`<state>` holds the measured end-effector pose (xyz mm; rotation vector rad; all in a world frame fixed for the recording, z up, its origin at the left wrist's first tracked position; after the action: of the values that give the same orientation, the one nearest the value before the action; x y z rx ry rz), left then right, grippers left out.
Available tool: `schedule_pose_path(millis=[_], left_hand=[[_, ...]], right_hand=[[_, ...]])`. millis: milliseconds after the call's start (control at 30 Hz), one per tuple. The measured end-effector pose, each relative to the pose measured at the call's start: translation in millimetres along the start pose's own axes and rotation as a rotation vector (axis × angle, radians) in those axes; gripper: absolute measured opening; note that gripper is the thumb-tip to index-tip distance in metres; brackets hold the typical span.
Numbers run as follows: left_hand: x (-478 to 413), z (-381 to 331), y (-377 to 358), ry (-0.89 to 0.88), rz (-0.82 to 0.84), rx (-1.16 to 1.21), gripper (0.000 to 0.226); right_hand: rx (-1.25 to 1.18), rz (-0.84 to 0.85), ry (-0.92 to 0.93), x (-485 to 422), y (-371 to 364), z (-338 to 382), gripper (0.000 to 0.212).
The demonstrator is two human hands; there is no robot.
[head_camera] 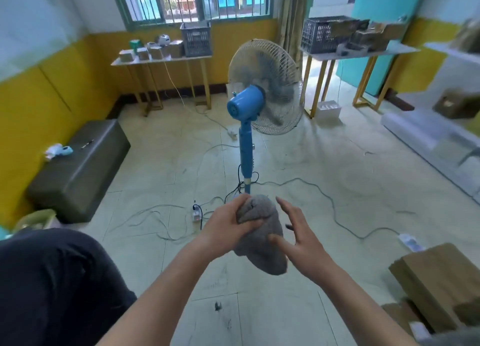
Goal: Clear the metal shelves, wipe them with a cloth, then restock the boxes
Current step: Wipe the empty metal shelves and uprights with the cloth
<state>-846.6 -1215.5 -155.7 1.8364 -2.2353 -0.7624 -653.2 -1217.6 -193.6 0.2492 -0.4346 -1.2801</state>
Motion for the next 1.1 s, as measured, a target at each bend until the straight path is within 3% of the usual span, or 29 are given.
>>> schedule_pose_path(millis=[200, 367, 500, 600, 667, 867, 967, 1100], left_hand=[[-99.3, -11.9, -12.1, -0.206, 0.25, -0.33, 0.017], [-204.5, -0.7, -32.4, -0.307, 0.347, -0.377, 0.023], [-288.4, 13.8, -61.4, -0.361, 0.387, -0.27, 0.021], [-351.4, 27.4, -88.4, -0.392, 0.514, -0.203, 0.016], [-385.8, 30.5, -103.0, -0.431, 0.577, -0.196, 0.022], [-472.6, 18.0, -165.7, -0.512, 0.715, -0.105, 0.01], [-523.1, 4.1, -219.2, -0.574, 0.804, -0.058, 0.015], [-574.9, -10.6, -292.7, -0.589, 0.88, 0.041, 0.005]], right_hand=[[0.116, -0.067, 0.015, -55.7, 55.2, 9.3, 0.072], [0.077, -0.277, -0.174, -115.7, 104.9, -9.1, 0.024], [0.131, -0.476, -0.293, -165.6, 159.7, -35.0, 0.024], [0.15, -0.516, -0.359, -190.8, 198.2, -44.5, 0.012], [0.177, -0.49, -0.427, -203.9, 214.6, -49.0, 0.015], [-0.088, -0.65, -0.508, -225.9, 261.3, -78.0, 0.016], [-0.172, -0.741, -0.511, -239.6, 306.9, -100.2, 0.019], [-0.237, -0.852, -0.526, -249.4, 372.4, -146.0, 0.016]])
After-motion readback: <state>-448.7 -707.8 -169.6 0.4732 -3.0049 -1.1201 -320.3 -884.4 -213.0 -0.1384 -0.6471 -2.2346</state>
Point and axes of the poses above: each hand's wrist, its own x-axis away from the middle knuckle, its own y-axis out of the back of the hand, z = x × y, the point moved 3 cm from there along -x, towards the middle knuckle, and after that the axes turned 14 degrees about -y, right-handed, at the moved point
